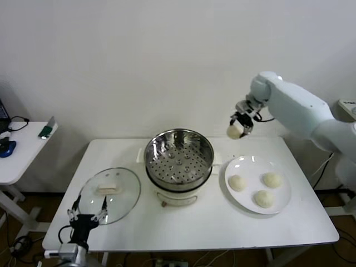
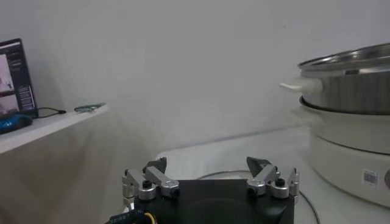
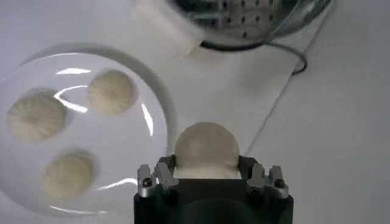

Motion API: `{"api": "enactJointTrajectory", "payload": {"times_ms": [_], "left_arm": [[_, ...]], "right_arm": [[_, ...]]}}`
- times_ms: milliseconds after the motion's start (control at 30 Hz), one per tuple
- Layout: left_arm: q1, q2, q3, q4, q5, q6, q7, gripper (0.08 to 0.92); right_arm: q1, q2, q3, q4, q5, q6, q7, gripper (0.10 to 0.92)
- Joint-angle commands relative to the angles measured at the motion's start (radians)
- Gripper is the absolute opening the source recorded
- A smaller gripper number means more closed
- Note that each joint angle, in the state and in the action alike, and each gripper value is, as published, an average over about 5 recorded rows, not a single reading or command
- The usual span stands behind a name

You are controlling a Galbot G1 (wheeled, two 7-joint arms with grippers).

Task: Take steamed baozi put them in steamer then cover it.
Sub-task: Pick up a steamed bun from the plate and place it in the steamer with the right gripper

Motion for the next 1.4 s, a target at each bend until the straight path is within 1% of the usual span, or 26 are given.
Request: {"api": "enactJointTrajectory", "payload": {"times_ms": [33, 233, 300, 433, 533, 667, 800, 1233, 1333, 1400], "left_arm": [[0.007, -0.001, 0.0, -0.002, -0.006, -0.001, 0.0, 0.823], [0.012, 0.002, -0.004, -0.01, -0.013, -0.003, 0.001, 0.823], [0.014, 0.003, -0.008, -0.016, -0.016, -0.003, 0.002, 0.823], [0.014, 0.003, -0.013, -0.025, -0.019, 0.0, 0.001, 0.823], [0.015, 0.002, -0.011, -0.027, -0.018, 0.002, 0.001, 0.823], [0.016, 0.003, -0.009, -0.029, -0.016, 0.002, 0.001, 0.823], [0.017, 0.005, -0.009, -0.027, -0.016, 0.001, 0.001, 0.823], [0.03, 0.003, -0.016, -0.017, -0.018, -0.006, -0.002, 0.823], [0.031, 0.002, -0.015, -0.016, -0.016, -0.006, -0.002, 0.823], [0.031, 0.001, -0.014, -0.016, -0.016, -0.006, -0.002, 0.823]], "right_arm": [[0.18, 0.124, -0.119, 0.144, 0.027, 0.15, -0.025, 0.679], [0.106, 0.204, -0.058, 0.222, -0.208, 0.256, 0.007, 0.679], [0.072, 0.224, -0.04, 0.224, -0.26, 0.28, 0.021, 0.679], [-0.017, 0.267, 0.017, 0.213, -0.423, 0.34, 0.061, 0.679], [-0.066, 0.292, 0.05, 0.209, -0.519, 0.373, 0.089, 0.68], [-0.12, 0.315, 0.076, 0.195, -0.615, 0.397, 0.117, 0.686], [-0.163, 0.331, 0.1, 0.177, -0.682, 0.417, 0.134, 0.687], [-0.242, 0.361, 0.145, 0.083, -0.734, 0.414, 0.149, 0.696], [-0.246, 0.363, 0.147, 0.074, -0.743, 0.414, 0.155, 0.709], [-0.249, 0.363, 0.15, 0.071, -0.755, 0.414, 0.162, 0.735]]}}
